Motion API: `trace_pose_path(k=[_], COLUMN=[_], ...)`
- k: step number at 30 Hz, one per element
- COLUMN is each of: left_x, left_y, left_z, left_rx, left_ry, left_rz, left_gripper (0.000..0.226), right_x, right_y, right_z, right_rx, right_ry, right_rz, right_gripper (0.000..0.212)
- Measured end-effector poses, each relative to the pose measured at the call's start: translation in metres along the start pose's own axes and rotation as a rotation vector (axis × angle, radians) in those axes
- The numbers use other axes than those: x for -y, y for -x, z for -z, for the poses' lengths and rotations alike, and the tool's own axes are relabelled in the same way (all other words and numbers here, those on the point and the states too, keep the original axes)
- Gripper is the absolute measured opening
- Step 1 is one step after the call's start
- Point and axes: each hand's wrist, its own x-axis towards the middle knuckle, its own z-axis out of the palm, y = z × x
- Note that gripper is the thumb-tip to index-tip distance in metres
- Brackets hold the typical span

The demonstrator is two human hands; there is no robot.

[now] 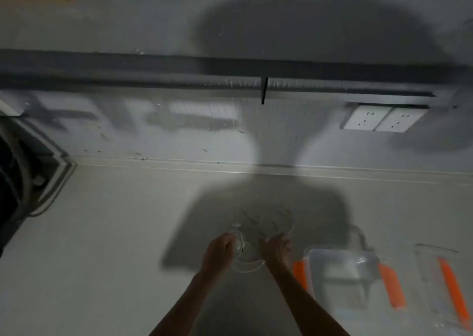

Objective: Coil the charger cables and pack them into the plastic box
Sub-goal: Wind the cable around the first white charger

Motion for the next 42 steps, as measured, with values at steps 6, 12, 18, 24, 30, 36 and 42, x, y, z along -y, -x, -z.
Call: trace_pose_path(k=[6,12,18,24,30,36,42], left_x=[-0.009,-0.014,-0.074,-0.121,-0.150,-0.181,-0.204], left_y=[-0.007,0.009,0.037,0.051,0.063,0.111,0.151], left_z=[-0.001,0.004,0.031,0.055,0.110,0.171,0.207], left_rx=[0.104,0.035,0.143,0.363,0.301,0.366,0.377], left_ry=[0.012,-0.001,0.310,0.329,0.450,0.767,0.839], left_rz=[0.028,-0.068,-0.194,-0.248,-0.203,-0.229,-0.294], left_gripper=[0.037,0.025,0.044,0.042,0.031,0.027,0.032], right_x=[0.004,-0.007,-0.005,-0.005,-0.013,0.002,0.016], right_y=[-0.010,0.000,0.052,0.101,0.119,0.136,0.143], right_z=[-0.005,0.020,0.068,0.098,0.120,0.092,0.073], right_rx=[-0.072,-0.025,0.140,0.174,0.393,0.312,0.120], right_ry=[0.099,-0.238,-0.714,-0.937,-1.280,-0.547,-0.407], right_rz=[-0.086,0.064,0.252,0.410,0.604,0.790,0.896], right_gripper=[0.067,0.062,0.035,0.024,0.059,0.041,0.024])
